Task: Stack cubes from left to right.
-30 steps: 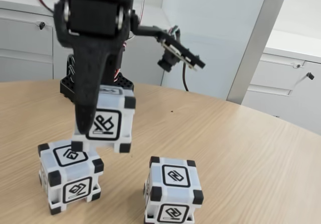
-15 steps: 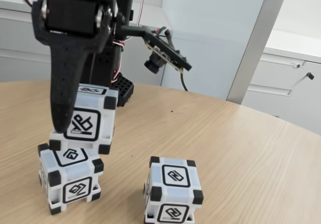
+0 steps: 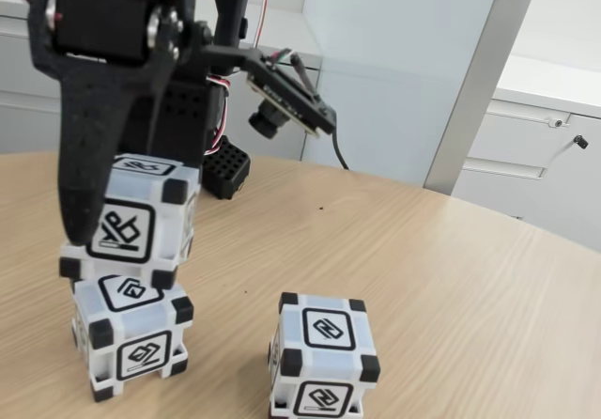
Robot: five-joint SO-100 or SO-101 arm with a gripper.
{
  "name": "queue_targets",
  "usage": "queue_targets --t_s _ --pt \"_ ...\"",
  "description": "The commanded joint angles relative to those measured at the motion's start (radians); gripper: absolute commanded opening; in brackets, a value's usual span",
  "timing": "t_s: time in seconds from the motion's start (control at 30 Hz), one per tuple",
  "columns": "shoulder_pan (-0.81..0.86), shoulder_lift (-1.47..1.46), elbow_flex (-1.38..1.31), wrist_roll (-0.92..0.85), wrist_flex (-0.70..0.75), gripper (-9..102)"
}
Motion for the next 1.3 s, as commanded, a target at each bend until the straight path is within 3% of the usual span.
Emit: queue_targets --t_s 0.0,0.4,0.67,1.27 --pt "0.011 -0.002 -0.008 0.003 -0.012 12" --pt "0.011 -0.089 -0.008 -0.043 -0.012 15" --pt "0.011 -0.091 -0.008 -0.069 -0.012 29" --pt "-0.006 -0.067 -0.008 -0.196 0.003 33"
